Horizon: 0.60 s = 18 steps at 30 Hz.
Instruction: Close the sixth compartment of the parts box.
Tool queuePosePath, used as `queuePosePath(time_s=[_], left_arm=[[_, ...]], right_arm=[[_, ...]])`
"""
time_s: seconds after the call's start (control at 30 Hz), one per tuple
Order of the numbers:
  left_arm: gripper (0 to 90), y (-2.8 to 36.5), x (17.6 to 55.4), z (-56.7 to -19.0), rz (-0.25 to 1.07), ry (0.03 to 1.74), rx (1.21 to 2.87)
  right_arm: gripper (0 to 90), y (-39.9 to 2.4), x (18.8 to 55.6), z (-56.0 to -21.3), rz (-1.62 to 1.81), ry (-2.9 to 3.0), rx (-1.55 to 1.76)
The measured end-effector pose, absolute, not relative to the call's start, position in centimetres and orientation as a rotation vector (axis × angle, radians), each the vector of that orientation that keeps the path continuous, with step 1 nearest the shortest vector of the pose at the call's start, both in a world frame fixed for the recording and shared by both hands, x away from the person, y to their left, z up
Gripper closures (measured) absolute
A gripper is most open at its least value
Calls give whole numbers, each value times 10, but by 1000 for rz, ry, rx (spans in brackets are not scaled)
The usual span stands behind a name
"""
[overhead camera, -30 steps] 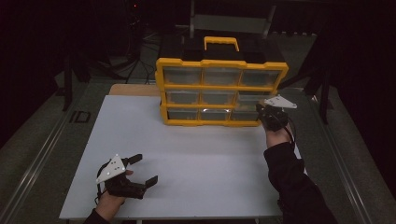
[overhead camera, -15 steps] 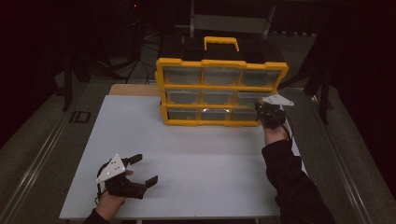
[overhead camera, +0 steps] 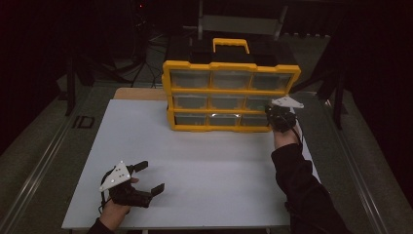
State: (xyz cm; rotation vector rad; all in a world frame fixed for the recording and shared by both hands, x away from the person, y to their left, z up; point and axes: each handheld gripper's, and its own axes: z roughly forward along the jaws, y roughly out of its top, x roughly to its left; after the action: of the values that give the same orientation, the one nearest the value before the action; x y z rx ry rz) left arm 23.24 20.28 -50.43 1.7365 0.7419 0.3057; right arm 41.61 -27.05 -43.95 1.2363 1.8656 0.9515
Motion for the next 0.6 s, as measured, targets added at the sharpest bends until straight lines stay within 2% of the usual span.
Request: queuePosePath(time_s=[0.6], left_arm=[[0, 203, 233, -505, 304, 741, 1736]], right_arm=[[896, -271, 418, -439, 964, 1863, 1256]])
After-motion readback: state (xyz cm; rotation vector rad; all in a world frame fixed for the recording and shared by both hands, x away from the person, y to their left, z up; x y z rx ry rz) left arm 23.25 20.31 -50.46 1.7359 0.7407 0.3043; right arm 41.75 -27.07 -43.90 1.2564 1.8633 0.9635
